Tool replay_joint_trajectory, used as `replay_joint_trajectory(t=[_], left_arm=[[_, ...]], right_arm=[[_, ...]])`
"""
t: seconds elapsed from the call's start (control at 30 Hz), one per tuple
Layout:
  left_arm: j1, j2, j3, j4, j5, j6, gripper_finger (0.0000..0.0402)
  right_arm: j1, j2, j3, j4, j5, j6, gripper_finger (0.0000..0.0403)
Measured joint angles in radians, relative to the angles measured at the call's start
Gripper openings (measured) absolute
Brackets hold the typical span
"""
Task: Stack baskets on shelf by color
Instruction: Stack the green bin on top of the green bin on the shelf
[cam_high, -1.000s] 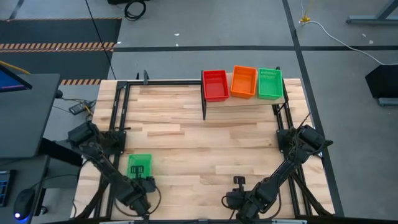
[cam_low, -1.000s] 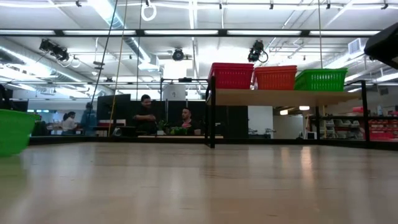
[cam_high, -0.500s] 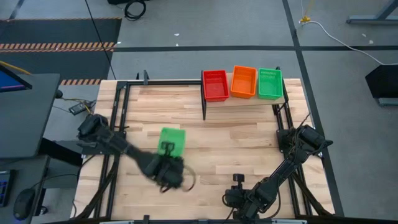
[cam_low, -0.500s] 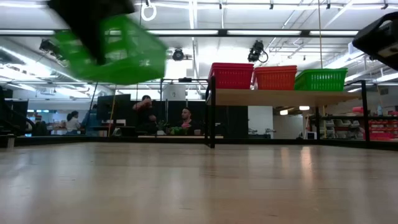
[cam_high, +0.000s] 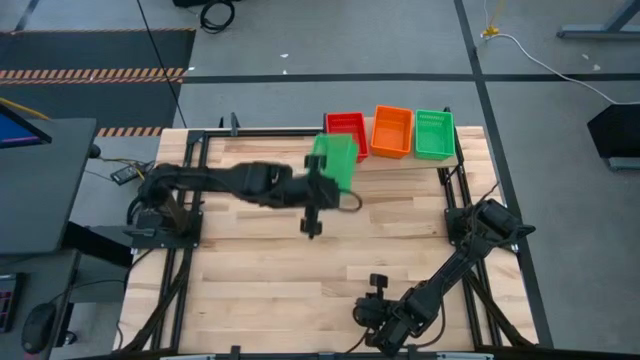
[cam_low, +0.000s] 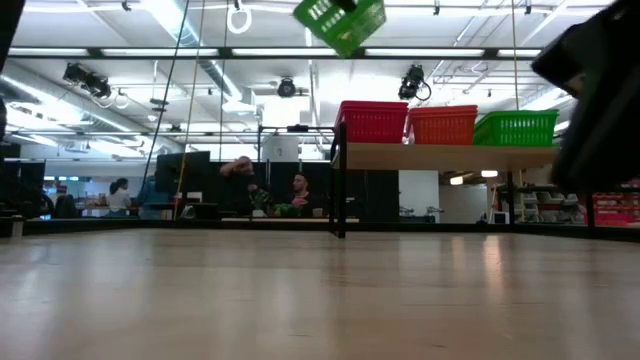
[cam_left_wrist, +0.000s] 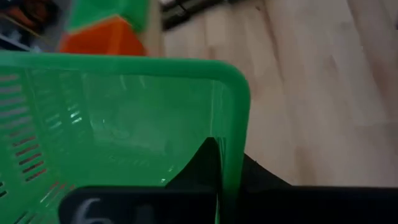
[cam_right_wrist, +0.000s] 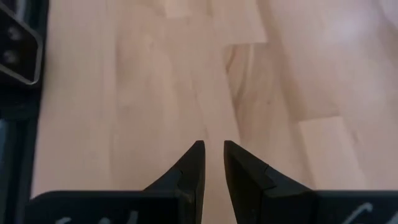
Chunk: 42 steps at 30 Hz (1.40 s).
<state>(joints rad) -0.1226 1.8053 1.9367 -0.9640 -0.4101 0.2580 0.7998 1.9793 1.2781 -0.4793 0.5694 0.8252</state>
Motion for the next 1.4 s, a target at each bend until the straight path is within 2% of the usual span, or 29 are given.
replay_joint_trajectory(t=[0.17,0.33,0.4,0.5,0.63,0.8,0.9,1.0,1.2,1.4], left_arm=[[0.061,0.021,0.097,0.036,0.003,0.068,0.0003],[0.075,0.021,0.092,-0.040,0.052,0.079,0.0003],[0.069,0.021,0.068,-0.100,0.118,0.132,0.0004],[0.050,0.022,0.027,-0.247,0.223,0.261,0.0004],[0.006,0.021,-0.042,-0.377,0.251,0.463,0.0003],[-0.041,0.021,-0.094,-0.344,0.252,0.570,0.0003],[-0.067,0.021,-0.112,-0.296,0.249,0.673,0.0003],[-0.090,0.021,-0.111,-0.263,0.218,0.750,0.0003],[-0.099,0.021,-0.112,-0.247,0.216,0.782,0.0003],[-0.086,0.027,-0.110,-0.270,0.256,0.785,0.0003]], right_arm=[[-0.032,0.000,-0.010,-0.005,0.009,-0.023,0.0066],[-0.063,-0.008,-0.002,-0.108,0.025,-0.036,0.0066],[-0.069,-0.038,0.008,-0.194,0.037,-0.016,0.0063],[-0.072,-0.112,0.041,-0.337,0.099,0.045,0.0056],[-0.080,-0.246,0.074,-0.514,0.158,0.170,0.0046],[-0.146,-0.452,0.081,-0.620,0.173,0.260,0.0048],[-0.243,-0.557,0.081,-0.633,0.092,0.217,0.0065],[-0.369,-0.605,0.081,-0.632,-0.057,0.156,0.0089],[-0.563,-0.606,0.081,-0.627,-0.313,0.018,0.0137],[-0.669,-0.603,0.080,-0.561,-0.480,-0.041,0.0159]])
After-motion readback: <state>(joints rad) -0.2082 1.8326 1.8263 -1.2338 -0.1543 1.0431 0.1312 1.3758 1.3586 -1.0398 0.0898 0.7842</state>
